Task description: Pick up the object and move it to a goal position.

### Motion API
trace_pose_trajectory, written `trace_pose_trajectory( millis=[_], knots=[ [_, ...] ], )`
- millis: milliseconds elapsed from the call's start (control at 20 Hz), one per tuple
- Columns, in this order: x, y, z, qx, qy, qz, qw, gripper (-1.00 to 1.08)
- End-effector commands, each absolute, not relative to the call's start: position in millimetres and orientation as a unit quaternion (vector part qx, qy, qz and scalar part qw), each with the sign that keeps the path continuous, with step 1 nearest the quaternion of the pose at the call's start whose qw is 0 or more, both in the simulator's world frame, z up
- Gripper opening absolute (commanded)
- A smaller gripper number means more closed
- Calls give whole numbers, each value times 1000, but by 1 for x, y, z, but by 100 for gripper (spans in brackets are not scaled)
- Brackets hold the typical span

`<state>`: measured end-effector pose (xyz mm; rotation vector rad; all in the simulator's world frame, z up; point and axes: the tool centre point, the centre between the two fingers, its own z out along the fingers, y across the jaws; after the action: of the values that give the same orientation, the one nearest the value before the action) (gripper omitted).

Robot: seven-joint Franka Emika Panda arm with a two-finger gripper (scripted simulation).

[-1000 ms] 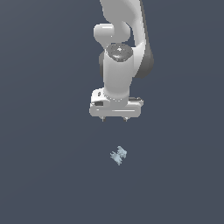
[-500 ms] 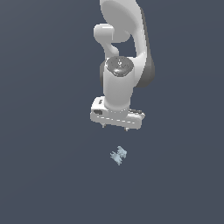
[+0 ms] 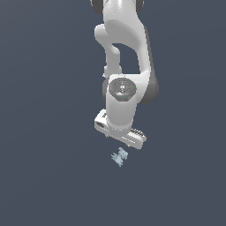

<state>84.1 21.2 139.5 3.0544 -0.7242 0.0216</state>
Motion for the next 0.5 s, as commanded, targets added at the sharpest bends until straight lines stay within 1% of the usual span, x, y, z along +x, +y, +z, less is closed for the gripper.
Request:
trace_pose_trajectory(
  millis=[0,450],
  knots=[
    [93,24,130,964,-265,5,0,100],
    [114,31,102,937,-351,1,0,100]
  ],
)
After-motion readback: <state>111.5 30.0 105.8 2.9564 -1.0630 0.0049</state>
